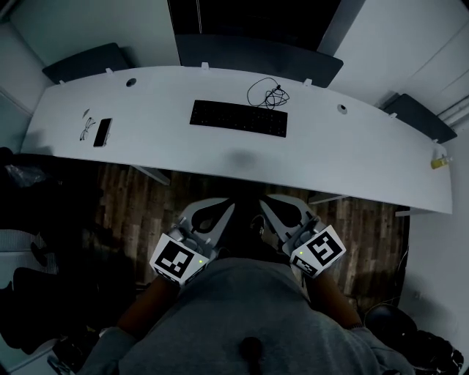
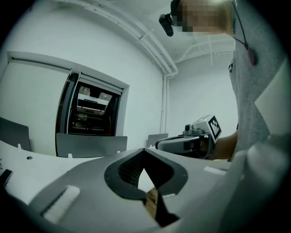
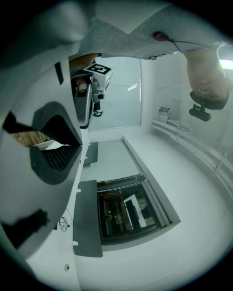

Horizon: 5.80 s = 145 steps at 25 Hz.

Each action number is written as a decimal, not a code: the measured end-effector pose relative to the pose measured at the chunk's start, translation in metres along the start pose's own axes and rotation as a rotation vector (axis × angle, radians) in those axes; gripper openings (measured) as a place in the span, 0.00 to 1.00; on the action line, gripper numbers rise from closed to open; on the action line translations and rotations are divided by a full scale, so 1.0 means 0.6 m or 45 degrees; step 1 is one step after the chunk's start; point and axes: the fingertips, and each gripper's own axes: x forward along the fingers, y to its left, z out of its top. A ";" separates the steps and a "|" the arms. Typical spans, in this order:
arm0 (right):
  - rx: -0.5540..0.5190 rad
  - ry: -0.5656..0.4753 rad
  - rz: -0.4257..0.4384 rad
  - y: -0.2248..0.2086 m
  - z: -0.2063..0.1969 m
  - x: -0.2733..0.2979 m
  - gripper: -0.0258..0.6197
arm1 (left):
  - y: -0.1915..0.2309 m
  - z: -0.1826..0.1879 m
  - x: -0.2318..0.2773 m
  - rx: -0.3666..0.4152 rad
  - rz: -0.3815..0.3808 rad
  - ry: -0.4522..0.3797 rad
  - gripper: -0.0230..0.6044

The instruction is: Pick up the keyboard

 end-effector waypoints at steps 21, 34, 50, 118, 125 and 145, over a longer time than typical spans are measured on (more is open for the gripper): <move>0.058 -0.009 0.107 -0.245 0.024 0.017 0.06 | 0.077 0.041 0.216 0.043 0.130 0.021 0.04; 0.043 -0.011 0.129 -0.307 0.022 0.020 0.06 | 0.110 0.048 0.270 0.058 0.177 0.015 0.04; 0.111 0.063 0.027 -0.394 0.004 0.139 0.06 | 0.273 0.031 0.309 0.035 0.116 0.064 0.04; 0.632 0.762 -0.806 -0.789 -0.434 0.241 0.21 | 0.880 -0.435 0.369 -0.466 0.302 0.789 0.23; 0.724 0.787 -0.817 -0.816 -0.471 0.235 0.30 | 0.891 -0.452 0.384 -0.559 0.321 0.811 0.30; 0.929 0.851 -0.733 -0.847 -0.527 0.263 0.43 | 0.883 -0.482 0.412 -0.807 0.245 0.905 0.45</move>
